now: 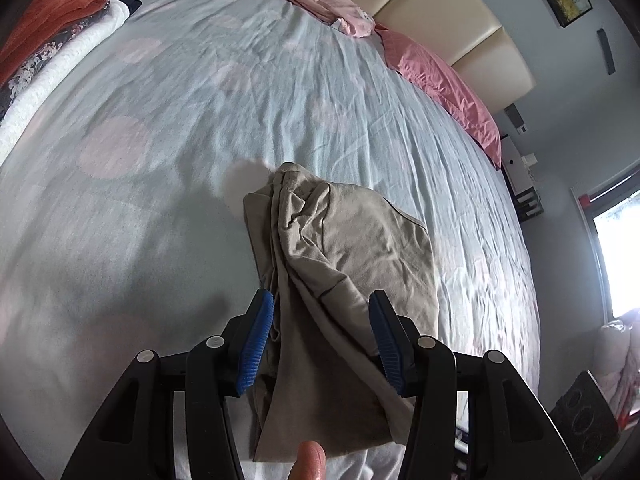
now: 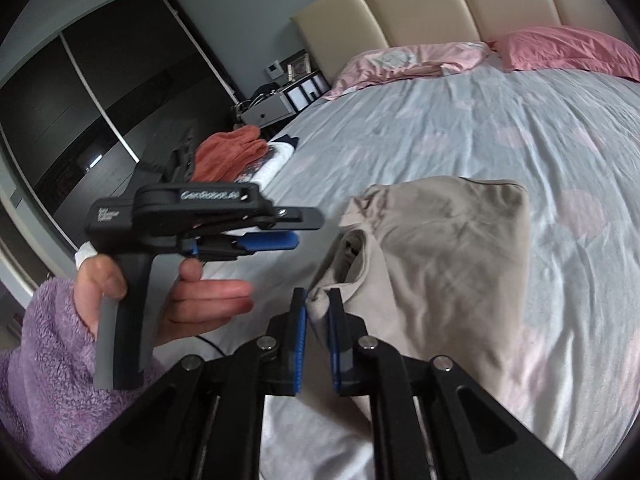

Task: Fold clothes
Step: 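Press the folded shirt flat with the right tool and withdraw both tools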

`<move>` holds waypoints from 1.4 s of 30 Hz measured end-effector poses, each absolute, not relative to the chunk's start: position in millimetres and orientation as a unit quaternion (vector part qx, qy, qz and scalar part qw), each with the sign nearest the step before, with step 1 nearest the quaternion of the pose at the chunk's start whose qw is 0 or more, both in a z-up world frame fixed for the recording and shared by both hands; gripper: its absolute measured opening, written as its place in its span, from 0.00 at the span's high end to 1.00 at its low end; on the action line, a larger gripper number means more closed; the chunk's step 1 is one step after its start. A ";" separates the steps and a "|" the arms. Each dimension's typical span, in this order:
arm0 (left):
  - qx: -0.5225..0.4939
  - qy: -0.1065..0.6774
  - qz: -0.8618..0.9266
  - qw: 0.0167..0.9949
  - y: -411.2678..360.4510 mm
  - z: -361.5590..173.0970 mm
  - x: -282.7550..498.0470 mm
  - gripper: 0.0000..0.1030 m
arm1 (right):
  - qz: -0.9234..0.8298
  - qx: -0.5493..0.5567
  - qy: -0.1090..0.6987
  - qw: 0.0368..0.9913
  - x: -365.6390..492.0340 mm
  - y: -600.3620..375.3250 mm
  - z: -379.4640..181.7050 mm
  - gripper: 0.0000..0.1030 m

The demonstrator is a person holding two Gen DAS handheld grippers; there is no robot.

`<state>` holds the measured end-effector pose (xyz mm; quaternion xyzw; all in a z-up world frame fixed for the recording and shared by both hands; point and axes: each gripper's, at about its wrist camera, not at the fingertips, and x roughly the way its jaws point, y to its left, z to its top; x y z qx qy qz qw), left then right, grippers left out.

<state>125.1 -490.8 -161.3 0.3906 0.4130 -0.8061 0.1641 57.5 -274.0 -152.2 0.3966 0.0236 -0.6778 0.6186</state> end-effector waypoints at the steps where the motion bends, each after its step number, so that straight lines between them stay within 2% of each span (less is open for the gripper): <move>1: 0.387 0.416 -0.807 0.163 -490.7 -159.4 127.1 0.50 | -0.670 0.394 0.033 0.629 66.6 -277.2 -151.9 0.91; 7: 0.368 0.427 -0.811 0.155 -491.4 -152.8 136.2 0.50 | -0.627 0.396 0.085 0.666 108.9 -297.0 -167.7 0.94; 13: 0.379 0.433 -0.803 0.154 -492.5 -158.4 134.1 0.50 | -0.600 0.431 0.125 0.662 125.3 -314.3 -202.2 0.94; 16: 0.401 0.439 -0.793 0.132 -488.1 -166.3 128.8 0.50 | -0.602 0.440 0.116 0.656 121.2 -309.5 -203.0 0.91; 26: 0.486 0.392 -0.771 0.124 -458.6 -186.4 120.0 0.49 | -0.668 0.447 0.094 0.588 92.2 -283.8 -197.9 0.91; 36: 0.510 0.380 -0.765 0.098 -435.7 -181.9 126.8 0.49 | -0.710 0.478 0.061 0.513 60.4 -261.1 -197.9 0.91; 42: 0.549 0.368 -0.744 0.098 -425.3 -196.9 123.7 0.50 | -0.719 0.487 0.046 0.493 55.0 -248.7 -197.6 0.91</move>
